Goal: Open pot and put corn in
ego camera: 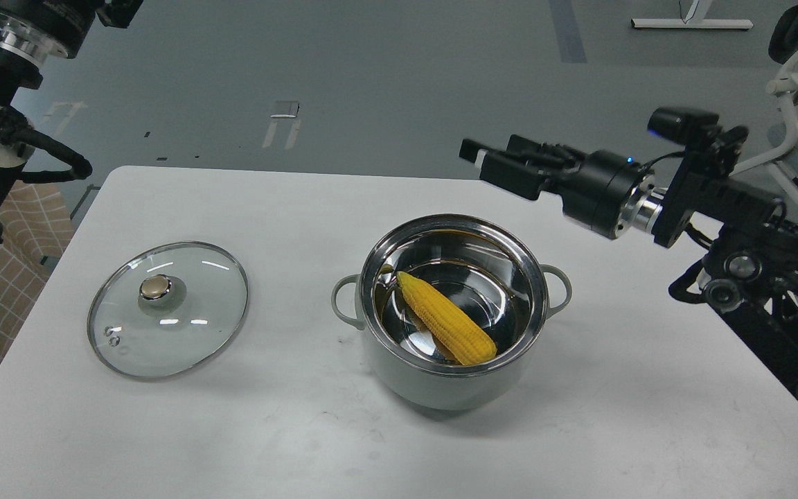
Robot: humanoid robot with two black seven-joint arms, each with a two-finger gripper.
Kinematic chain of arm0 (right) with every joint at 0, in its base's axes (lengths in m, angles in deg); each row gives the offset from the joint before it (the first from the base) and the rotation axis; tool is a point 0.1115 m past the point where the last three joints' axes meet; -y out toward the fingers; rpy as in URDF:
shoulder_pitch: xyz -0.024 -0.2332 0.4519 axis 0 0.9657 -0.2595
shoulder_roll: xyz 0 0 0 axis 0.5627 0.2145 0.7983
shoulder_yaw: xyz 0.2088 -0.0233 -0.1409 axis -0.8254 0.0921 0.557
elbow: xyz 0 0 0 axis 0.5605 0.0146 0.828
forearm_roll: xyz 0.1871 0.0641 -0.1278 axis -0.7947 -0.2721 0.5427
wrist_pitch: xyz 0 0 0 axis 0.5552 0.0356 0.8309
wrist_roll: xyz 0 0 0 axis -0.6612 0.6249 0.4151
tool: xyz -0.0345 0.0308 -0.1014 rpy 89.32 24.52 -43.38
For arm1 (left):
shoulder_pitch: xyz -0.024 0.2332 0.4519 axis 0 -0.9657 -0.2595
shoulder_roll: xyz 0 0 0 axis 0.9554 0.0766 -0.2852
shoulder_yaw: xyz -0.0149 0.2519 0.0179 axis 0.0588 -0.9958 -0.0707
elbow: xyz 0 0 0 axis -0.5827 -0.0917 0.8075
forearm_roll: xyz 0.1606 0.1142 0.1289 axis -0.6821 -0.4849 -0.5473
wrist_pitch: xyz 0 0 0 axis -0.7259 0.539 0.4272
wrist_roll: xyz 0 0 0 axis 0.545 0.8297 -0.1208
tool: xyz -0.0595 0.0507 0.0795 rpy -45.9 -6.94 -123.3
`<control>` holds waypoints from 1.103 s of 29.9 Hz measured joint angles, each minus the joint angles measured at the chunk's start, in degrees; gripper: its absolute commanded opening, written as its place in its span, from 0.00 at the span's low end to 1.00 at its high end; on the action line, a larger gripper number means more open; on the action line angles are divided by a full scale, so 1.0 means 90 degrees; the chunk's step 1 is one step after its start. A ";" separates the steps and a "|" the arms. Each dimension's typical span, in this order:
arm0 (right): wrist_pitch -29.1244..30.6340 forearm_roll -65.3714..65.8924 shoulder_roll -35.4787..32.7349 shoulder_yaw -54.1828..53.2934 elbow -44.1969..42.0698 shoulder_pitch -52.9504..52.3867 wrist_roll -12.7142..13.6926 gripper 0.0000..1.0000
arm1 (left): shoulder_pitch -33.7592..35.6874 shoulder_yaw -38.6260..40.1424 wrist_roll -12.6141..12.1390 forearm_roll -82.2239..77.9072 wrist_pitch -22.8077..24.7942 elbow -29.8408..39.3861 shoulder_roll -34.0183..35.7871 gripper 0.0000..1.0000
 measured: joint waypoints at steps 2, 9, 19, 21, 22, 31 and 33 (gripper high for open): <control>0.0007 -0.0399 0.0101 -0.0504 -0.0163 -0.0226 0.0000 1.00 | 0.0000 0.0004 0.0007 0.0006 0.0030 -0.0007 0.0000 0.98; 0.0009 -0.2314 -0.0018 -0.1196 -0.1642 -0.1082 -0.0014 1.00 | 0.0000 0.0084 -0.0002 0.0014 0.0043 -0.0069 -0.0063 0.98; 0.0198 -0.5601 -0.0352 -0.1636 -0.4559 -0.1801 -0.0021 1.00 | 0.0142 0.0201 -0.0079 0.0014 0.0061 -0.0107 -0.0061 0.98; 0.0227 -0.6092 -0.0417 -0.1649 -0.4657 -0.1727 -0.0030 1.00 | 0.0142 0.0218 -0.0115 0.0014 0.0060 -0.0172 -0.0099 0.98; 0.0233 -0.6362 -0.0429 -0.1650 -0.4711 -0.1647 -0.0033 1.00 | 0.0143 0.0220 -0.0142 0.0015 0.0060 -0.0254 -0.0188 0.98; 0.0218 -0.8005 -0.0509 -0.1668 -0.4895 -0.1190 -0.0038 1.00 | 0.0261 0.0286 -0.0275 0.0012 0.0063 -0.0818 -0.0862 0.98; 0.0252 -0.8067 -0.0541 -0.1676 -0.4838 -0.1115 -0.0038 1.00 | 0.0266 0.0304 -0.0278 0.0017 0.0063 -0.0822 -0.0893 0.98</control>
